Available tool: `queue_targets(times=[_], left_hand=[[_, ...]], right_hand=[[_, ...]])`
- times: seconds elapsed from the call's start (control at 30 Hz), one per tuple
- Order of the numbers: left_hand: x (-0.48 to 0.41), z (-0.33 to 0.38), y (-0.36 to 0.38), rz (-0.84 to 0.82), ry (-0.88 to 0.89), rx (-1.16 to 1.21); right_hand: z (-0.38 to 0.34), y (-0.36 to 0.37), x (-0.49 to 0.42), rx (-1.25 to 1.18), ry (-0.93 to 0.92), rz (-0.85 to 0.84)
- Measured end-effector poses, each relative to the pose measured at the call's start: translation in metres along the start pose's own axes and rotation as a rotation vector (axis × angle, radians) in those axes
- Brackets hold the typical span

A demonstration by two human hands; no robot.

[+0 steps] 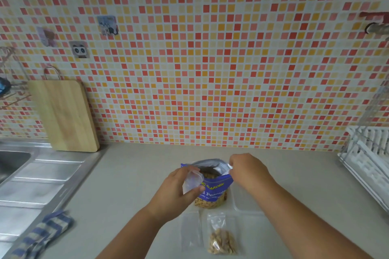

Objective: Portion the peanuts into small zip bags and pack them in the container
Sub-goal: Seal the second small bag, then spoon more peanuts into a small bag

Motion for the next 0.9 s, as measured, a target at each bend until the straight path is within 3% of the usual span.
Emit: queue_targets(times=[0.13,0.3,0.4,0.47,0.53,0.9], left_hand=[[-0.011,0.0,-0.005,0.059,-0.004,-0.03],[-0.023,-0.001,-0.001,-0.033,-0.047,-0.166],[-0.025,-0.003,0.0,-0.06,-0.031,-0.166],[-0.026,-0.002,-0.001,-0.074,-0.016,-0.149],[-0.025,-0.001,-0.002,-0.086,-0.021,-0.147],[-0.03,-0.003,0.0,-0.125,-0.057,-0.128]], right_hand=[[-0.011,0.002,-0.01,0.06,-0.038,0.008],[-0.033,0.007,-0.013,-0.049,-0.153,-0.059],[-0.031,-0.008,-0.018,-0.004,-0.154,0.038],[-0.027,-0.012,-0.021,0.071,-0.121,0.094],[-0.026,-0.001,-0.022,0.109,-0.063,0.049],[0.001,0.05,-0.047,-0.132,0.242,-0.023]])
Point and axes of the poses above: each hand's wrist, its own x-axis away from the middle knuckle, its own y-axis out of the palm, z = x × y, the point moved 6 cm from there along -x, towards the middle knuckle, and after that the axes turned 12 degrees about -y, right-handed, at the moved point
